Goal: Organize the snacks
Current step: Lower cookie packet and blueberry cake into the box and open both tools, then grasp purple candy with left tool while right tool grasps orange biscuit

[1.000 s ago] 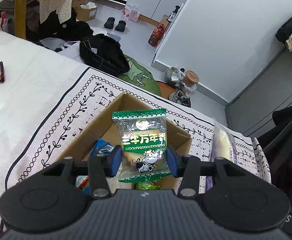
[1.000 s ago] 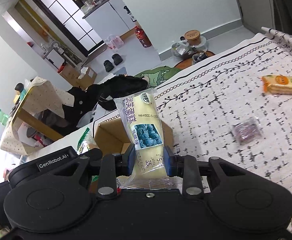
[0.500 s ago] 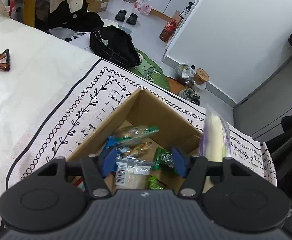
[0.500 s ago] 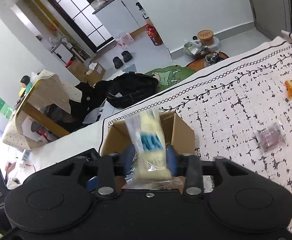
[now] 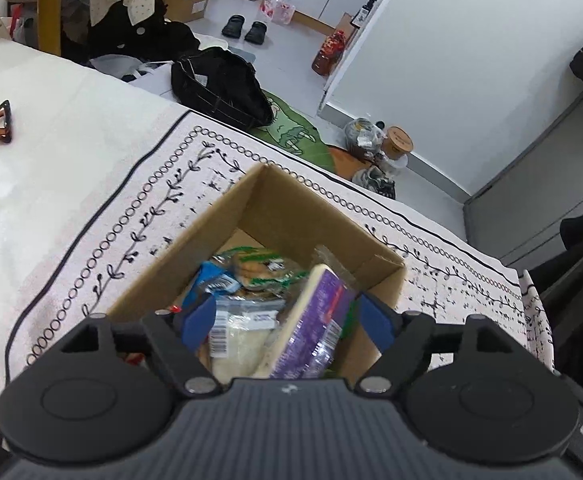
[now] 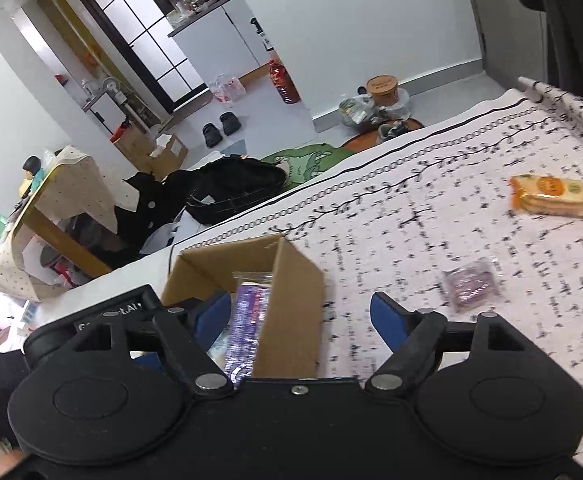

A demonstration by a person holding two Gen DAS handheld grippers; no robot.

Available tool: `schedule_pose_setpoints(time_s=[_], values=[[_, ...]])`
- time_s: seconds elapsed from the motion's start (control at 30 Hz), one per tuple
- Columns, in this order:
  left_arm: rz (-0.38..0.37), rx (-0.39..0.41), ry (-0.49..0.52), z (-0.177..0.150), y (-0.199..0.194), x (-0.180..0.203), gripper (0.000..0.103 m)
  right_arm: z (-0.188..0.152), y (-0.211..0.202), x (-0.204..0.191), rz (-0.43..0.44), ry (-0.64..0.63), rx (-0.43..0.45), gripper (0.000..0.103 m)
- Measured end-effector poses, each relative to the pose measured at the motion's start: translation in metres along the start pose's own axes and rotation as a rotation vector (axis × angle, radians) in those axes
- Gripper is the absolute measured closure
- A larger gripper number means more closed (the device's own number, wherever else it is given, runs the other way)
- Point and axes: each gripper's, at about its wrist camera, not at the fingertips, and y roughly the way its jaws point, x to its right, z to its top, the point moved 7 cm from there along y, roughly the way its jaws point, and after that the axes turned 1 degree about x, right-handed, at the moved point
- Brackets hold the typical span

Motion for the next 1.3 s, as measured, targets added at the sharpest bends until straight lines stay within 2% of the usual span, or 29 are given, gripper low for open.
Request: schedule_pose_setpoints(time_s=[0.1, 0.23, 0.53, 0.73, 0.9, 1.3], values=[[-0.014, 0.000, 0.014, -0.005, -0.002, 0.009, 0.024, 0.001, -0.009, 0.011, -0.013, 0.003, 0.011, 0.022], [-0.022, -0.016, 0.042, -0.012, -0.004, 0.019, 0.015, 0.003, -0.020, 0.026, -0.028, -0.001, 0.024, 0.017], [-0.058, 0.001, 0.115, -0.026, -0.013, 0.050, 0.009, 0.006, -0.045, 0.065, -0.066, -0.018, 0.059, 0.001], [-0.082, 0.011, 0.186, -0.038, -0.018, 0.075, 0.006, 0.007, -0.056, 0.094, -0.087, -0.025, 0.072, 0.001], [-0.082, -0.014, 0.244, -0.049, -0.013, 0.096, 0.006, 0.011, -0.061, 0.124, -0.099, 0.006, 0.080, 0.001], [-0.093, -0.054, 0.305, -0.072, -0.005, 0.142, 0.006, 0.026, -0.061, 0.176, -0.105, 0.081, 0.102, 0.001]])
